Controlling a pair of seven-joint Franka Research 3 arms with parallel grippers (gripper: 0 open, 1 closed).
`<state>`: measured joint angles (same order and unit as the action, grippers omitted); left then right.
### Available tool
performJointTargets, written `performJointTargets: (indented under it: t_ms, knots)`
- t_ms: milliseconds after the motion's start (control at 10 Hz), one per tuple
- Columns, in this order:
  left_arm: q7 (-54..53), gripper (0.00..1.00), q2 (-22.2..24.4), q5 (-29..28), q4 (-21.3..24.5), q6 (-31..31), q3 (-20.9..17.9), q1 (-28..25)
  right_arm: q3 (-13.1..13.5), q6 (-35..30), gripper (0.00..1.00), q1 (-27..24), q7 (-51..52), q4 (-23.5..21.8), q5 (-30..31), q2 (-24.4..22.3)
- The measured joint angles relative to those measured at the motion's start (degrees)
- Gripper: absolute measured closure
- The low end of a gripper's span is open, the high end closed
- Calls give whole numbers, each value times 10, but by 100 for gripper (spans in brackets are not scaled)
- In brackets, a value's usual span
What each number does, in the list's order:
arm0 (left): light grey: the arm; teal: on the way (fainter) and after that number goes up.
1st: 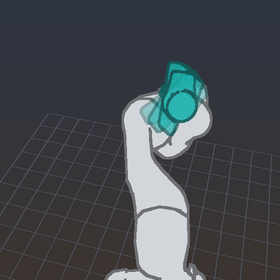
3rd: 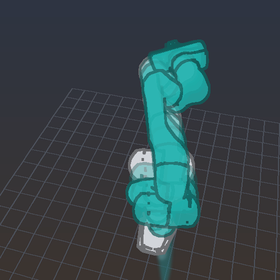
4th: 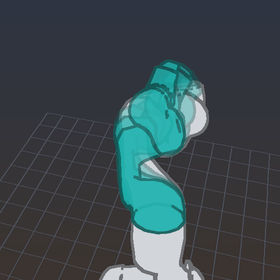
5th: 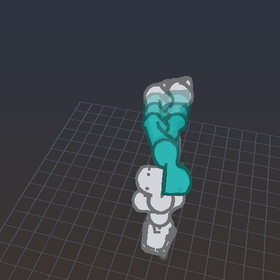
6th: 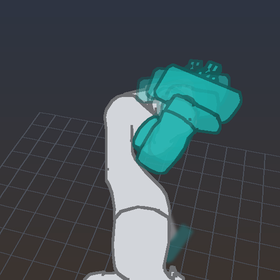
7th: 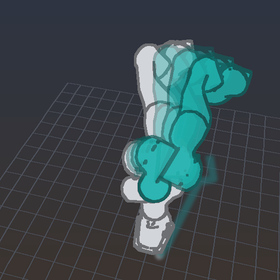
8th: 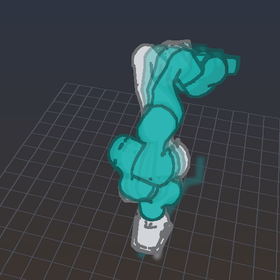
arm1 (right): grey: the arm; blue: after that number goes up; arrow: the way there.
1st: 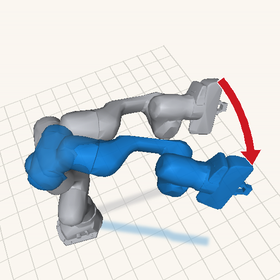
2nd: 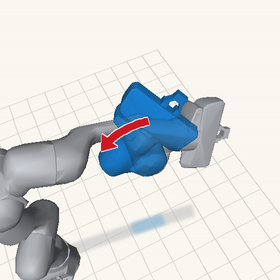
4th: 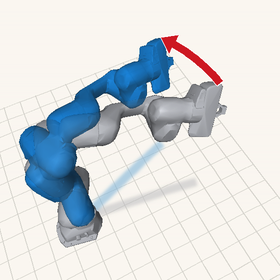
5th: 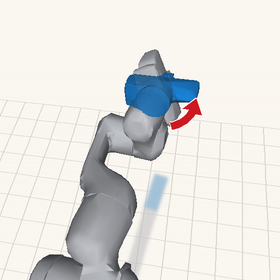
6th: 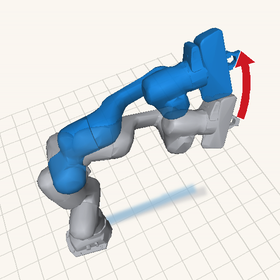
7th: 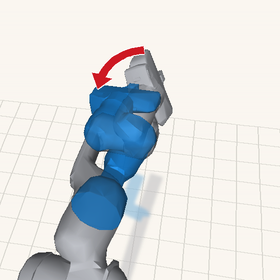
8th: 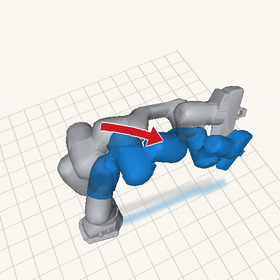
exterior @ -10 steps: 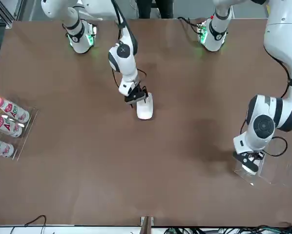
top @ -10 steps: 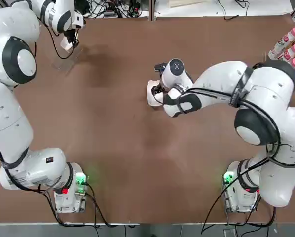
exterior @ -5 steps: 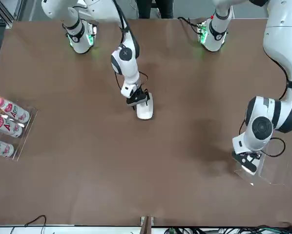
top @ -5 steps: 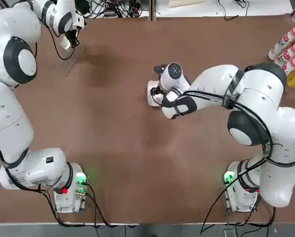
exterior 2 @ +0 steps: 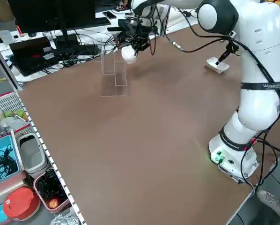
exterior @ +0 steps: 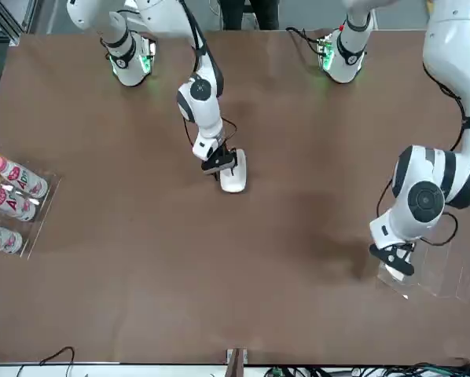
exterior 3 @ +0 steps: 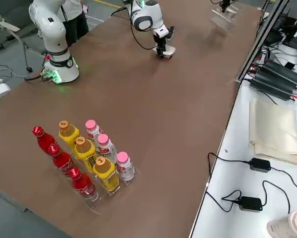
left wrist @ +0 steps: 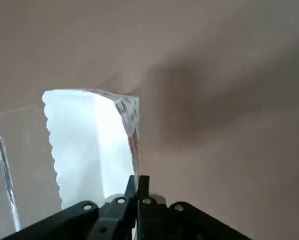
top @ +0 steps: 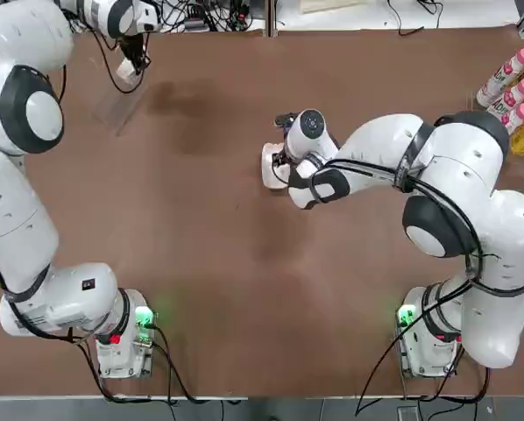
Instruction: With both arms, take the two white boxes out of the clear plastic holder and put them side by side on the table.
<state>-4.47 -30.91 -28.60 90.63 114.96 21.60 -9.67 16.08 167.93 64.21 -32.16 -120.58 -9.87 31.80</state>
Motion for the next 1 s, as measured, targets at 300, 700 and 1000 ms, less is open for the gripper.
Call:
performJointTargets:
  t_ms: [300,700,1000]
  knots:
    - [155,98,4,2,0,-45,82,9,6,0,63,0,0,0,0,2]
    - [317,98,0,16,4,-61,140,36,7,0,97,-1,0,2,0,2]
    - [389,98,-1,35,5,-61,143,77,12,-7,98,-15,0,5,-1,-2]
